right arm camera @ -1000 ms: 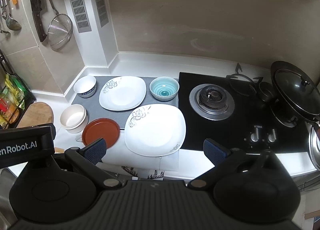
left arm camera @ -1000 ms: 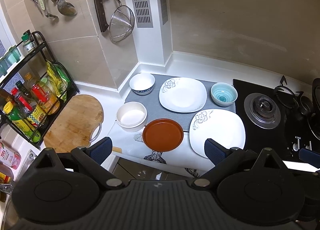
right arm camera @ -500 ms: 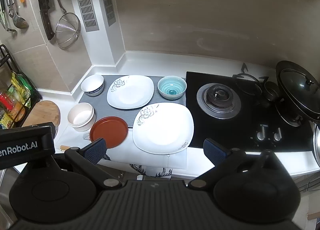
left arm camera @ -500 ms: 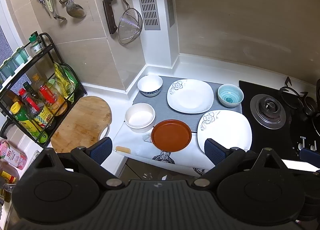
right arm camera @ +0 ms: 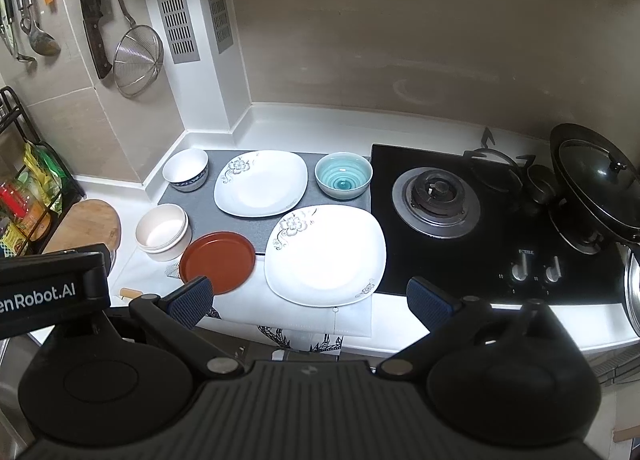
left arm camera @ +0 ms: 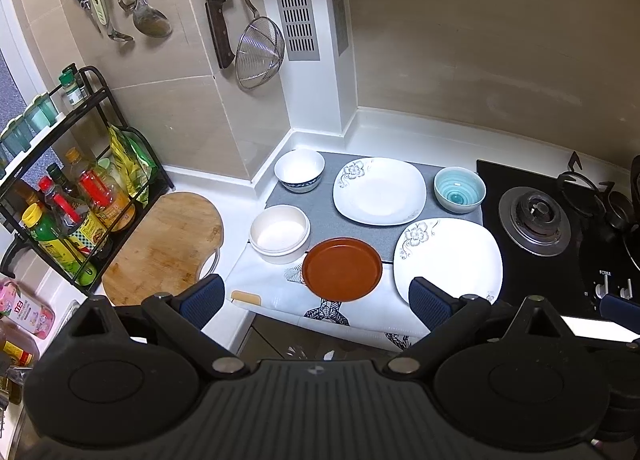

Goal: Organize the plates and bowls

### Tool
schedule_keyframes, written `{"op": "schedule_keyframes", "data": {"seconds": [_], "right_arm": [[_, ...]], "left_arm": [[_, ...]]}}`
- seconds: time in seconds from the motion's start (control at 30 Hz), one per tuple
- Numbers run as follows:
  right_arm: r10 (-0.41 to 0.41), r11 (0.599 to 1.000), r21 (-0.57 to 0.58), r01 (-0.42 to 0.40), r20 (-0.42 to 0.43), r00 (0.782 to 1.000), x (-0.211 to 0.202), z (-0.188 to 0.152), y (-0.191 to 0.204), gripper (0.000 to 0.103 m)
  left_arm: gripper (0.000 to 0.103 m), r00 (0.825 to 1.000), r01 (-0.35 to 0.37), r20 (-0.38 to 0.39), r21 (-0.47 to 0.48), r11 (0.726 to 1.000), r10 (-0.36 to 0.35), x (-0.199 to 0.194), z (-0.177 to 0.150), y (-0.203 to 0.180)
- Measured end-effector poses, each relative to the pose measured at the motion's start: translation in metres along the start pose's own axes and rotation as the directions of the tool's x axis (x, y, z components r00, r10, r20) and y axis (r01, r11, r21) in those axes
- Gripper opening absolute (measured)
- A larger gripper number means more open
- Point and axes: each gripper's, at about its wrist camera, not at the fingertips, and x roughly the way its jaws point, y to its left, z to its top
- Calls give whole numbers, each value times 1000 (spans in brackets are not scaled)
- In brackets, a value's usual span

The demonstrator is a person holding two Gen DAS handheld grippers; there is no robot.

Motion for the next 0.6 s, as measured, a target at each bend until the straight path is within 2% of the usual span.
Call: {"op": "schedule_keyframes", "data": {"seconds": [0.4,0.6], "right_arm": [[-6,1000,13,7,-17,1000,9,-2,-12,103],[-7,1000,26,8,-50,999,26,-1,-21,103]], "left_arm": [[99,1000,12,-10,9,1000,-12,6,-3,-10],[99,999,31,-33,16,999,-31,24,-2,-18]]}}
